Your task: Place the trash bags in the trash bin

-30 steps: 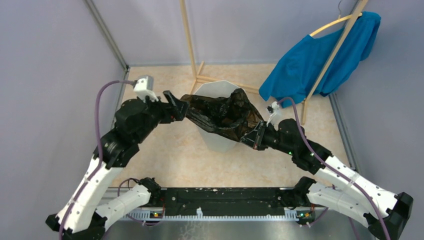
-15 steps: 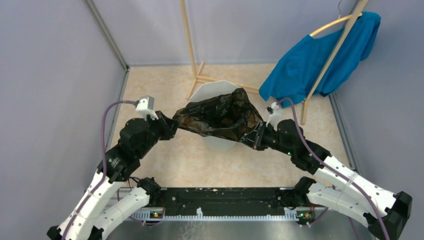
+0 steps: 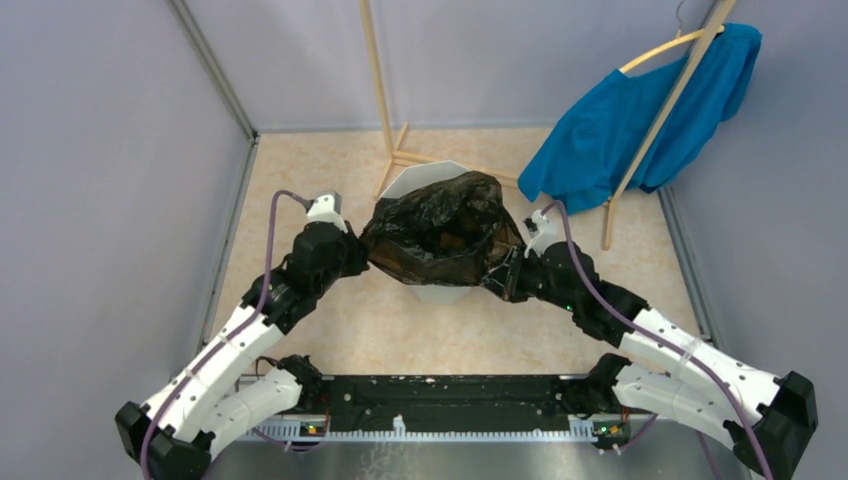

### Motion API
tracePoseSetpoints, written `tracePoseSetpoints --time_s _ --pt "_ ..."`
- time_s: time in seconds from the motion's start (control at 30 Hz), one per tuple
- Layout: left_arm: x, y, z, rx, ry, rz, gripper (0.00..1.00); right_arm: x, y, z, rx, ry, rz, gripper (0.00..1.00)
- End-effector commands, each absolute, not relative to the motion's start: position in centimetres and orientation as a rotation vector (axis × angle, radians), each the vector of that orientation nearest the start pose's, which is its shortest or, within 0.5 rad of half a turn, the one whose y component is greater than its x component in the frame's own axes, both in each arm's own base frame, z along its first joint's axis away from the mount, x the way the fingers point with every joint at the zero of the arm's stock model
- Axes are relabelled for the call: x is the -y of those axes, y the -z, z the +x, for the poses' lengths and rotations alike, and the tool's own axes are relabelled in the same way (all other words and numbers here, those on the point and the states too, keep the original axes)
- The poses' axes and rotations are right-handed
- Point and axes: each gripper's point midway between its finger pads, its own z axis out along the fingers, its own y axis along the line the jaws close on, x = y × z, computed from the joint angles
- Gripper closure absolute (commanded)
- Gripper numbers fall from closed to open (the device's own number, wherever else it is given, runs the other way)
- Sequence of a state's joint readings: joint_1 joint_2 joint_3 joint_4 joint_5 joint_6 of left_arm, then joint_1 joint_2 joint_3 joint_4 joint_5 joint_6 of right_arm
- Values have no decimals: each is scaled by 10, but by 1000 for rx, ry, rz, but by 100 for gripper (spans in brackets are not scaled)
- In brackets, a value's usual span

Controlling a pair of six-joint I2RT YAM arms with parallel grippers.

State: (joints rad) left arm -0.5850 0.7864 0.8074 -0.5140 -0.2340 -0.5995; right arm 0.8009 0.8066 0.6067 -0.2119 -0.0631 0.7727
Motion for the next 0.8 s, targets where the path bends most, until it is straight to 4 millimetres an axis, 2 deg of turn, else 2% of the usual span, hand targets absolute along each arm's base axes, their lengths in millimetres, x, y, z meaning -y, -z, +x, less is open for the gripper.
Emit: tracePoseSetpoints --time_s 0.0,0.1,0.17,0.27,0.4,0.47,0.53,0.6,0.7,0.77 --pt "147 -213 262 -2051 473 -172 94 -236 -195 191 -2086 -899 -245 91" --pt "147 -208 261 -2062 476 -171 92 -212 -196 190 -2101 -752 -282 82" --pt "146 -206 258 -2069 480 -169 90 -198 -204 184 -2089 -712 -307 72" --pt "144 -203 252 -2077 484 -173 87 -189 -239 170 -2007 -749 -362 52" --pt "145 -204 248 -2080 509 -165 84 -179 -292 165 -1889 -760 -368 38" --pt "147 -205 247 -2084 518 -157 81 -170 -313 174 -1858 -691 -339 33" --pt "147 -209 246 -2087 519 -150 79 -160 -328 191 -1848 -572 -300 30" --pt "146 -212 244 -2082 519 -129 75 -158 -340 211 -1844 -468 -288 27" --pt "144 -221 238 -2045 524 -65 62 -173 -352 243 -1857 -385 -334 26" --pt "143 -228 233 -2019 538 -32 56 -192 -353 263 -1884 -444 -384 27"
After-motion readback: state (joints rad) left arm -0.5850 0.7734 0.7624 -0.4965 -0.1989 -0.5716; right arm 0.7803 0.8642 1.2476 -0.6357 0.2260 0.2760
